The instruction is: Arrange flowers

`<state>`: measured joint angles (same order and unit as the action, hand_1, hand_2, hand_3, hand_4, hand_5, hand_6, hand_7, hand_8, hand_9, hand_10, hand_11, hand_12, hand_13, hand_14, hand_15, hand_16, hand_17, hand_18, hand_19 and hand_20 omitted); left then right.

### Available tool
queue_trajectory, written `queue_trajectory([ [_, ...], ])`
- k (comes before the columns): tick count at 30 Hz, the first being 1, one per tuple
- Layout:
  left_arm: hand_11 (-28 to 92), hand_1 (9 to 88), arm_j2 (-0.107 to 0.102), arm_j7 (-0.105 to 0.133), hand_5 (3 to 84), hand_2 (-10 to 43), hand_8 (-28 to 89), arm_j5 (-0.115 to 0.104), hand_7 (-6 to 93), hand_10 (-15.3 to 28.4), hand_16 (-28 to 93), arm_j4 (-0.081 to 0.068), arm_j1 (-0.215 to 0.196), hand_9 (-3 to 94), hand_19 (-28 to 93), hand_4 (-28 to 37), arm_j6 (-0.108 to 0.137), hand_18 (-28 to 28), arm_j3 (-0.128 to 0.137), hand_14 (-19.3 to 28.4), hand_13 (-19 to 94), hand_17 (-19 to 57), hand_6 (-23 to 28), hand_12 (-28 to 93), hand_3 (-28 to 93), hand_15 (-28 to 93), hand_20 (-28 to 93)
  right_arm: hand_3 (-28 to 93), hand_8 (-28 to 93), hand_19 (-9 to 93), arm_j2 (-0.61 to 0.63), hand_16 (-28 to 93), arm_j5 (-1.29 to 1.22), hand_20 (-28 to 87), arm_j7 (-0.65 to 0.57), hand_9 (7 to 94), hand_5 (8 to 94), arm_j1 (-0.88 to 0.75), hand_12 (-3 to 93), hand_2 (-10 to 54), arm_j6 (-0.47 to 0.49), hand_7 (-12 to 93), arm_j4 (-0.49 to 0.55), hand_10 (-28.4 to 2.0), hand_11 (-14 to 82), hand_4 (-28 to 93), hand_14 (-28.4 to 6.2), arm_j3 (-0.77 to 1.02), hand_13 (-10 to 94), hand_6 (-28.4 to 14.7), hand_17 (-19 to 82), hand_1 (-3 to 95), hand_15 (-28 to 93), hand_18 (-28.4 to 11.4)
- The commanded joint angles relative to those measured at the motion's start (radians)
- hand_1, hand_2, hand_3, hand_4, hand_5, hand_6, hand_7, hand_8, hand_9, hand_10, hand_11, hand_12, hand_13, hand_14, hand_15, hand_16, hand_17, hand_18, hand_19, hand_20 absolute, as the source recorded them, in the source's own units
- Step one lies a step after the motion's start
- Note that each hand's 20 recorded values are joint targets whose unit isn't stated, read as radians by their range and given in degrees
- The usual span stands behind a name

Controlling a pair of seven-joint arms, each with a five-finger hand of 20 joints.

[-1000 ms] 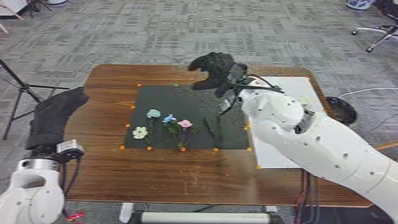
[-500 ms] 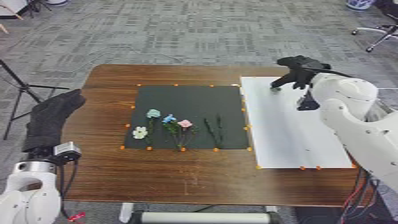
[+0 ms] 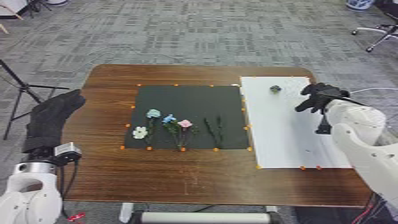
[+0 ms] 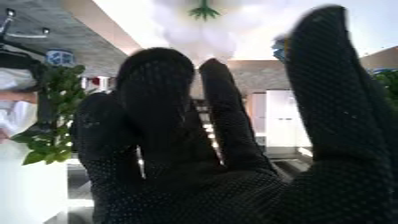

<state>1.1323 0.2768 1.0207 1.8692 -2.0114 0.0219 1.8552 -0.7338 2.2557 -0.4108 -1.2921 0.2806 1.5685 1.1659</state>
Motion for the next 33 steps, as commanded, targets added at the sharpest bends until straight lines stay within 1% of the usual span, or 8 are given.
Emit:
queue_trajectory([
  [1, 21, 25.5, 0.013, 0.006, 55.9, -2.3, -10, 0.003, 17.4, 13.8, 2, 0.011, -0.017, 49.7, 13, -25.7, -0.005, 14.5, 0.013, 17.6, 37, 2.6, -2.9, 12, 71, 21, 18, 65, -9, 93, 0.031, 25, 0.064, 50, 0.002, 67.4, 60.0, -0.023, 16.4, -9.5, -0.306, 16, -0.042, -12.3, 14.0, -18, -4.3, -0.086, 84, 1.0, 55, 44.6, 64, -17.1],
  [2, 21, 25.4, 0.014, 0.005, 55.9, -2.3, -10, 0.003, 17.3, 13.8, 2, 0.012, -0.018, 49.7, 13, -25.7, -0.003, 14.5, 0.013, 17.6, 37, 2.5, -2.8, 12, 71, 21, 18, 65, -9, 93, 0.033, 26, 0.075, 51, 0.010, 69.6, 62.2, -0.020, 16.3, -9.5, -0.340, 17, -0.048, -11.9, 14.7, -18, -4.1, -0.093, 85, 1.2, 56, 45.9, 63, -16.8],
  [5, 21, 25.4, 0.015, 0.007, 55.7, -2.3, -10, 0.001, 17.1, 13.8, 2, 0.015, -0.021, 49.7, 13, -25.6, -0.001, 14.5, 0.015, 17.5, 37, 2.5, -2.6, 12, 71, 21, 18, 57, 5, 93, 0.048, 27, 0.079, 52, 0.023, 77.9, 70.6, 0.003, 21.6, -9.5, -0.437, 18, -0.059, -10.9, 12.9, -17, -3.4, -0.124, 88, 0.9, 58, 55.4, 62, -16.6],
  [8, 21, 25.3, 0.014, 0.006, 55.3, -2.3, -10, 0.002, 17.0, 13.8, 2, 0.016, -0.023, 49.6, 13, -25.6, 0.001, 14.5, 0.015, 17.5, 37, 2.5, -2.4, 12, 71, 21, 18, 57, 7, 93, 0.058, 27, 0.072, 53, 0.035, 84.7, 76.6, 0.032, 26.5, -9.5, -0.503, 20, -0.048, -10.4, 10.9, -17, -2.8, -0.134, 90, 1.7, 60, 58.0, 62, -16.4],
  [15, 21, 25.2, 0.011, 0.009, 55.1, -2.1, -9, 0.000, 17.0, 13.8, 2, 0.016, -0.018, 49.6, 13, -25.6, 0.007, 14.5, 0.009, 17.5, 37, 2.5, -2.2, 12, 71, 21, 18, 58, 7, 93, 0.097, 28, 0.029, 54, 0.056, 87.4, 78.3, 0.109, 29.6, -9.5, -0.582, 20, 0.018, -9.7, 9.4, -17, -2.2, -0.184, 91, 1.3, 61, 59.3, 62, -16.0],
  [22, 21, 25.2, 0.008, 0.008, 55.1, -2.1, -9, -0.004, 17.0, 13.8, 2, 0.018, -0.018, 49.6, 13, -25.6, 0.020, 14.5, 0.008, 17.5, 37, 2.5, -2.1, 12, 71, 21, 18, 59, 7, 93, 0.095, 29, -0.049, 55, 0.109, 88.5, 79.2, 0.194, 30.4, -9.5, -0.592, 20, 0.119, -10.0, 8.9, -17, -2.0, -0.261, 91, 1.1, 61, 59.1, 62, -15.7],
  [27, 21, 25.2, 0.005, 0.010, 55.1, -2.1, -10, -0.005, 17.0, 13.8, 2, 0.017, -0.015, 49.6, 13, -25.7, 0.020, 14.5, 0.005, 17.6, 37, 2.5, -2.1, 12, 71, 21, 18, 59, 7, 93, 0.070, 29, -0.139, 55, 0.184, 88.4, 79.6, 0.304, 30.4, -9.5, -0.537, 19, 0.157, -10.4, 8.8, -17, -1.9, -0.395, 91, 1.3, 61, 59.1, 62, -15.6],
  [33, 21, 25.1, 0.001, 0.006, 55.1, -2.2, -10, -0.002, 17.0, 13.8, 2, 0.013, -0.005, 49.6, 13, -25.7, 0.016, 14.5, -0.003, 17.5, 37, 2.5, -2.1, 12, 71, 21, 18, 59, 7, 93, 0.010, 30, -0.170, 56, 0.246, 87.7, 79.6, 0.468, 29.9, -9.5, -0.534, 19, 0.142, -10.3, 8.0, -17, -1.8, -0.640, 90, 1.7, 61, 59.1, 62, -15.2],
])
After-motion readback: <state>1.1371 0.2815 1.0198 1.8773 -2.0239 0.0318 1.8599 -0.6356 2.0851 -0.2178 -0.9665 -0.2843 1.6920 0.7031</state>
